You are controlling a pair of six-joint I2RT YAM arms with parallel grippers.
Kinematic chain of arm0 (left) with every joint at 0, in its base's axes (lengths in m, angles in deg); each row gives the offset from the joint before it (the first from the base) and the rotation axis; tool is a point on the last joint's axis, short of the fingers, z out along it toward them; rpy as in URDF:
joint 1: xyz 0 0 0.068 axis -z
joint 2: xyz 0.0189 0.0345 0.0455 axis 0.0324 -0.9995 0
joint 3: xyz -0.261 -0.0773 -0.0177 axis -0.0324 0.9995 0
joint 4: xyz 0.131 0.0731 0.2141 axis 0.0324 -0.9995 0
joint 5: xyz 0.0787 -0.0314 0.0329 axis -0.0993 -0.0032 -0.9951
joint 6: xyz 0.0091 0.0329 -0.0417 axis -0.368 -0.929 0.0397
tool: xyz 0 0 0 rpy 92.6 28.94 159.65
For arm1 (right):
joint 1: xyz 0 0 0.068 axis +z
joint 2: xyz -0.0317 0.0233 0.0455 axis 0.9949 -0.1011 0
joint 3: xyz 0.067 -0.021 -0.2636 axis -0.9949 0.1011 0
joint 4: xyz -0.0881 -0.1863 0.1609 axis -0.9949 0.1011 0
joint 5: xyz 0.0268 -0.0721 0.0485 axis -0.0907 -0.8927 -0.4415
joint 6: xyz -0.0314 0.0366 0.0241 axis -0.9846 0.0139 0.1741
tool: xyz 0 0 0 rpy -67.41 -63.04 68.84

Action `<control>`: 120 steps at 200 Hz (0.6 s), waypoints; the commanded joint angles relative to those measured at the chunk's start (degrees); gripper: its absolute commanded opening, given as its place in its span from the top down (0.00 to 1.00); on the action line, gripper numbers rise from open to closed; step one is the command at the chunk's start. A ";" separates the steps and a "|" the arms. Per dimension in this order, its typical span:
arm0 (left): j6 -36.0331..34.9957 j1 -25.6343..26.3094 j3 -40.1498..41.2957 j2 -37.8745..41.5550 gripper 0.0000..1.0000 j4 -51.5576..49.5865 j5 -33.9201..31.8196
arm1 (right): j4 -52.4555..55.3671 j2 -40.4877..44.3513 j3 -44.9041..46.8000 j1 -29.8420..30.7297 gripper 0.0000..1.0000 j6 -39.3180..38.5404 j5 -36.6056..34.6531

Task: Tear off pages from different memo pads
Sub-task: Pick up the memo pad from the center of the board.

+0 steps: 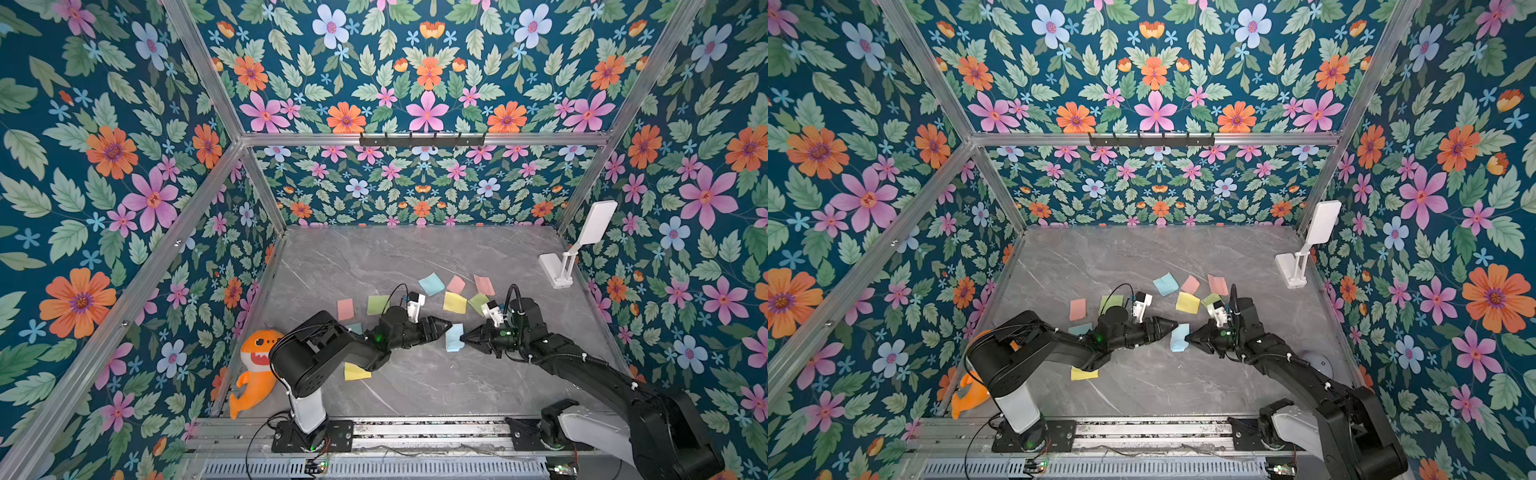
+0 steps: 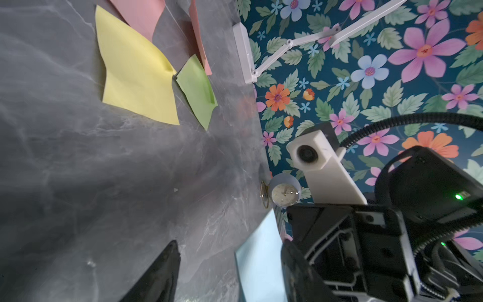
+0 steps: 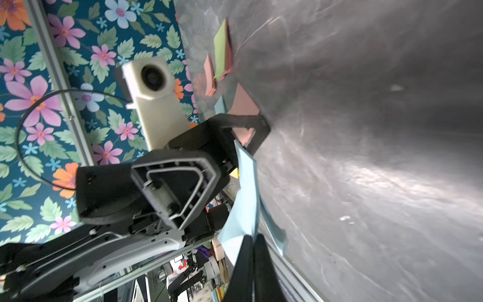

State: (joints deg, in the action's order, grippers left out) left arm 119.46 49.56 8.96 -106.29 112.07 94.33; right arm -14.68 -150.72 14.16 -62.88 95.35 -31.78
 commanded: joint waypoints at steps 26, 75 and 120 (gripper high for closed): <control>4.91 0.20 -0.11 -0.42 0.66 10.80 2.76 | -2.30 0.25 -0.93 1.07 1.00 4.85 1.87; 5.07 0.13 -0.99 0.82 1.00 7.07 2.97 | -1.08 0.89 -2.08 1.34 0.98 4.27 2.34; 3.60 -1.60 -3.27 6.62 1.00 -13.94 2.21 | 29.78 7.27 -13.37 10.93 0.46 -21.67 -22.53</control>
State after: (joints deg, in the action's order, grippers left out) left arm 125.39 48.31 7.12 -102.36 112.16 96.93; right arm -5.35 -146.50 7.97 -59.40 92.75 -34.65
